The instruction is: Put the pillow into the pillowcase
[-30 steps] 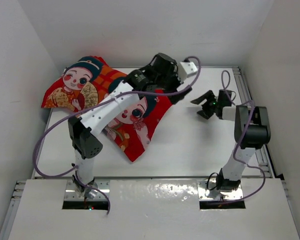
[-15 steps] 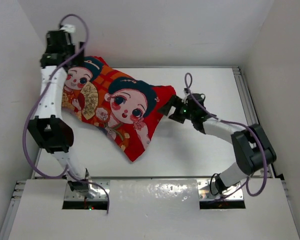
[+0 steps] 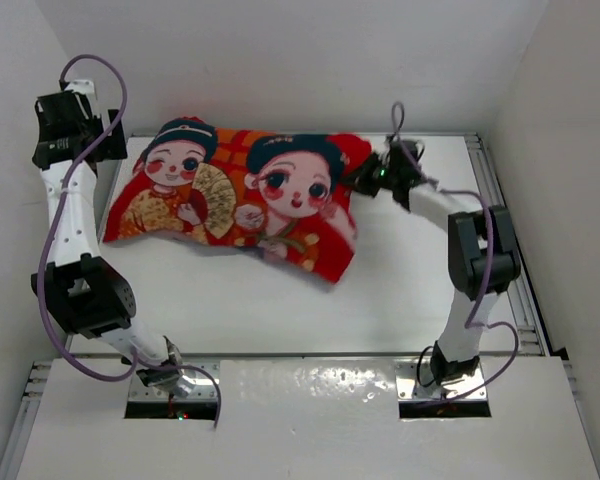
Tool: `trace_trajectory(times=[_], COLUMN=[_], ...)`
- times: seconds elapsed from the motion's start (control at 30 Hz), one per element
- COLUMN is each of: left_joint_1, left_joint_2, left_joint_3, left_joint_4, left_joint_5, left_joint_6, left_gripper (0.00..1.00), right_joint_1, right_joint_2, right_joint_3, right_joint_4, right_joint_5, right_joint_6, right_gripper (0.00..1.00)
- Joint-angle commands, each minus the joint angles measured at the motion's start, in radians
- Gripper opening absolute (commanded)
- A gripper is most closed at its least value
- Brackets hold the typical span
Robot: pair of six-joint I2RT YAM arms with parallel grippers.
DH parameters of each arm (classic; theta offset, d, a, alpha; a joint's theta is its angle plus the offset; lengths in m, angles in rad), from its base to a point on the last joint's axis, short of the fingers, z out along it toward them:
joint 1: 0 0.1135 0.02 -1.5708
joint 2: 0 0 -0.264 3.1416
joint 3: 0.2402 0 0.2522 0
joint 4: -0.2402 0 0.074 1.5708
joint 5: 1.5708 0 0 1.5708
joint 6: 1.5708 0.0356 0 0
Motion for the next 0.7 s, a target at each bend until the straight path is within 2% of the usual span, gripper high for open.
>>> trace_trajectory(times=[0.0, 0.07, 0.1, 0.17, 0.23, 0.27, 0.33, 0.4, 0.53, 0.6, 0.63, 0.67], left_joint_1=[0.011, 0.014, 0.016, 0.014, 0.014, 0.016, 0.014, 0.016, 0.016, 0.016, 0.016, 0.017], left_joint_2=[-0.022, -0.015, -0.015, -0.012, -0.010, -0.008, -0.012, -0.010, -0.019, -0.027, -0.030, -0.033], left_joint_3=[-0.043, -0.046, -0.046, -0.045, -0.043, -0.046, -0.049, -0.051, -0.045, -0.042, -0.043, -0.043], left_joint_4=[0.068, 0.065, 0.070, 0.070, 0.065, 0.065, 0.064, 0.064, 0.065, 0.062, 0.064, 0.064], left_joint_5=[0.033, 0.051, 0.056, 0.065, 0.068, 0.070, 0.070, 0.068, 0.078, 0.079, 0.078, 0.073], left_joint_6=[-0.005, -0.008, -0.007, -0.005, -0.008, -0.010, -0.010, -0.008, -0.016, -0.022, -0.022, -0.021], left_gripper=[1.00, 1.00, 1.00, 1.00, 1.00, 1.00, 1.00, 1.00, 1.00, 1.00, 1.00, 1.00], right_joint_1=[-0.104, -0.108, -0.111, -0.107, -0.116, -0.119, -0.137, -0.145, -0.147, -0.153, -0.160, -0.166], right_joint_2=[0.056, 0.146, 0.163, 0.162, 0.133, 0.107, 0.104, 0.130, 0.212, 0.284, 0.304, 0.320], right_joint_3=[0.374, 0.564, 0.588, 0.533, 0.431, 0.342, 0.291, 0.315, 0.530, 0.624, 0.716, 0.753], right_joint_4=[-0.245, -0.413, -0.424, -0.391, -0.259, -0.142, -0.079, -0.084, -0.228, -0.349, -0.392, -0.471], right_joint_5=[-0.077, -0.096, -0.104, -0.107, -0.078, -0.062, -0.053, -0.062, -0.064, -0.071, -0.096, -0.111], right_joint_6=[-0.171, -0.260, -0.268, -0.231, -0.145, -0.114, -0.039, -0.033, -0.114, -0.164, -0.183, -0.195], right_gripper=[0.00, 0.00, 0.00, 0.00, 0.00, 0.00, 0.00, 0.00, 0.00, 0.17, 0.35, 0.69])
